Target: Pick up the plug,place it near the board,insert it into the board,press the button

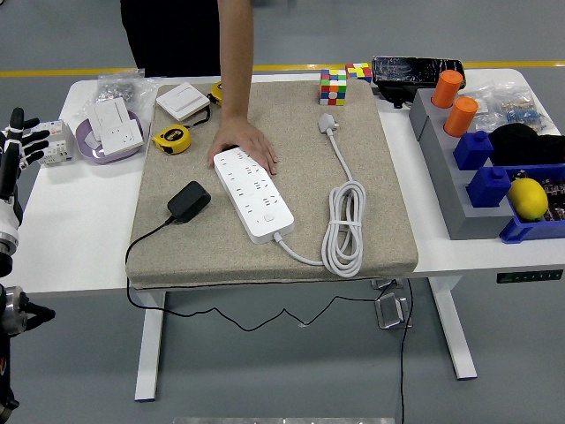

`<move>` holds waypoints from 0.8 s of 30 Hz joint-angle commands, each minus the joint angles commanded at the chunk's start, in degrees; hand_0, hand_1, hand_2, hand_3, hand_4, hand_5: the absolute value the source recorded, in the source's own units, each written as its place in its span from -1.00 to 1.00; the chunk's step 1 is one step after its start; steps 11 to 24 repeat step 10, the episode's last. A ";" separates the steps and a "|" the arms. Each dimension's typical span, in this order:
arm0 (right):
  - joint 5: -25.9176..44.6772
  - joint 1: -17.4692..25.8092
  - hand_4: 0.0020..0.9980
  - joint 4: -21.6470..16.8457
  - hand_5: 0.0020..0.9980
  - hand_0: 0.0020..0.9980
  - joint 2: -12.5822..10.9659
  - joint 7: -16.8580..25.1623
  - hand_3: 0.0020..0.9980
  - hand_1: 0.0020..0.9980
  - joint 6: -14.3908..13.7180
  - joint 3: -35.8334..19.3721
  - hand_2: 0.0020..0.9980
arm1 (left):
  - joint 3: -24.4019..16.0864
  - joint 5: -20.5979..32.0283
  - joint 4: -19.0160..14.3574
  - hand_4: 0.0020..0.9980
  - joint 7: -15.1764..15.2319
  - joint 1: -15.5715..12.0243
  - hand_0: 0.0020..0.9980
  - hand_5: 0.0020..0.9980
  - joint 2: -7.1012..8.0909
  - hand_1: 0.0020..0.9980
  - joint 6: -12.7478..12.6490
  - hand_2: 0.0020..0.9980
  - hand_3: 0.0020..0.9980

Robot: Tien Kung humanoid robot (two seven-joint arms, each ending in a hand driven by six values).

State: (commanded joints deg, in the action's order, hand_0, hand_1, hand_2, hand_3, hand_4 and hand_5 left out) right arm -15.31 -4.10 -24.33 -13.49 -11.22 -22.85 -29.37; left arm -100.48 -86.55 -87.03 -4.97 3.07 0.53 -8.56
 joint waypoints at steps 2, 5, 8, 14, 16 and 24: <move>-0.01 -0.04 1.00 0.00 0.96 0.72 -0.01 -0.01 0.55 0.57 0.00 0.02 0.52 | -0.05 -0.01 0.00 0.99 -0.02 0.01 0.47 1.00 -0.02 0.41 0.00 0.39 0.47; -0.02 0.02 1.00 -0.01 0.96 0.72 0.05 -0.02 0.55 0.57 0.02 0.08 0.52 | 0.00 0.02 -0.01 0.99 -0.01 0.00 0.47 1.00 0.03 0.41 0.01 0.30 0.48; -0.04 0.09 1.00 0.00 0.96 0.72 0.04 -0.05 0.55 0.57 0.02 0.18 0.52 | 0.00 0.04 0.02 0.99 -0.03 -0.07 0.47 1.00 -0.03 0.41 -0.02 0.30 0.48; -0.09 0.12 1.00 -0.02 0.96 0.72 0.03 -0.05 0.55 0.57 0.00 0.17 0.52 | -0.01 0.05 0.04 0.99 -0.08 -0.19 0.47 1.00 -0.07 0.41 0.05 0.30 0.48; -0.09 0.12 1.00 -0.02 0.96 0.72 0.03 -0.05 0.55 0.57 0.00 0.17 0.52 | -0.01 0.05 0.04 0.99 -0.08 -0.19 0.47 1.00 -0.07 0.41 0.05 0.30 0.48; -0.09 0.12 1.00 -0.02 0.96 0.72 0.03 -0.05 0.55 0.57 0.00 0.17 0.52 | -0.01 0.05 0.04 0.99 -0.08 -0.19 0.47 1.00 -0.07 0.41 0.05 0.30 0.48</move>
